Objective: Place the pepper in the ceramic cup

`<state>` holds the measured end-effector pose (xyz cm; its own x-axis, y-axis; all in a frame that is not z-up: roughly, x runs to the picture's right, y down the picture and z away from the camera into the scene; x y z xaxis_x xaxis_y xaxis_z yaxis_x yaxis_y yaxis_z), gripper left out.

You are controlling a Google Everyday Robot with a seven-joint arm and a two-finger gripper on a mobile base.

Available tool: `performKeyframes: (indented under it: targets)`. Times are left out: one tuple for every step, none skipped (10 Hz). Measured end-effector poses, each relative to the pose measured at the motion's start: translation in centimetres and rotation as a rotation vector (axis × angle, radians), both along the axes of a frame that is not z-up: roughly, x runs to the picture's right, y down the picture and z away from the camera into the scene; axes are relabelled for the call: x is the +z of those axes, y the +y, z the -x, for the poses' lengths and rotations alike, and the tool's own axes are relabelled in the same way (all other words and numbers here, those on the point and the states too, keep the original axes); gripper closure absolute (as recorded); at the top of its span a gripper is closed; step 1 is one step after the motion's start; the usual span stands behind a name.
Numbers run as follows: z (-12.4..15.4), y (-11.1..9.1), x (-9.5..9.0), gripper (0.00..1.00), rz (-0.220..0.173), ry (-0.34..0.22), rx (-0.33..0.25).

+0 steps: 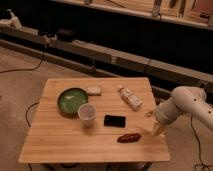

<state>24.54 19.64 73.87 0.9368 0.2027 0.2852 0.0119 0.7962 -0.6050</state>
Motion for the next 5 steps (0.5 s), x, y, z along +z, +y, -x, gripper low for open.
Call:
performKeyframes:
  targets:
    - [0.3,0.5,0.8,0.35,0.004,-0.015,-0.013]
    - [0.6,0.7,1.8,0.35,0.002,-0.025,-0.03]
    - [1.2,0.9,3.0,0.35,-0.002,-0.034,-0.056]
    - [1.6,1.0,3.8,0.35,-0.004,-0.037,-0.076]
    - [2.2,0.9,4.7,0.35,-0.01,-0.04,-0.1]
